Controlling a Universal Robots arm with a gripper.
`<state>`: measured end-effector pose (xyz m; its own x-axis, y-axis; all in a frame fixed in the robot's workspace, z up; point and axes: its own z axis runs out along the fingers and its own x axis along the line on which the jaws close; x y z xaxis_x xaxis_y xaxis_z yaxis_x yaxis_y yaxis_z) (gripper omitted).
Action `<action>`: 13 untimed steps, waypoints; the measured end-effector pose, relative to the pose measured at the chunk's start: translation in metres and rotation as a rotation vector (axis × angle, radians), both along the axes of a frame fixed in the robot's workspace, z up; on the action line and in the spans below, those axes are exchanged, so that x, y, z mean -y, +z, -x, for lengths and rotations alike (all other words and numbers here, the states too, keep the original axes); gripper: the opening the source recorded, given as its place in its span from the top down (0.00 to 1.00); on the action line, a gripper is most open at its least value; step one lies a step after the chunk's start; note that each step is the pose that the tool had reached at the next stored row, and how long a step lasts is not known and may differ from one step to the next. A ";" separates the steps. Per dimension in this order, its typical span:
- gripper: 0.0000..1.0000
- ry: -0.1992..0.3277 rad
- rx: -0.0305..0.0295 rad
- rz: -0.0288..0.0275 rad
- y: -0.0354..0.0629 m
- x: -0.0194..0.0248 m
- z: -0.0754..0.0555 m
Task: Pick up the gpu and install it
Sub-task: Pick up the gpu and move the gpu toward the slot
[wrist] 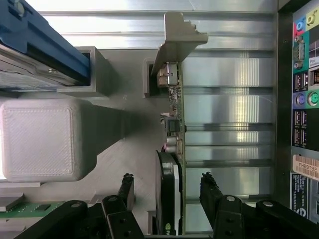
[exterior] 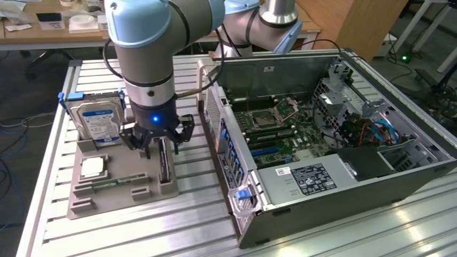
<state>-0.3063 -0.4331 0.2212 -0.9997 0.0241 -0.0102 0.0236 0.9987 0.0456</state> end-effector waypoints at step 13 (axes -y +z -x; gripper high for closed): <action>0.50 0.000 -0.0001 0.0000 -0.0101 0.0002 0.000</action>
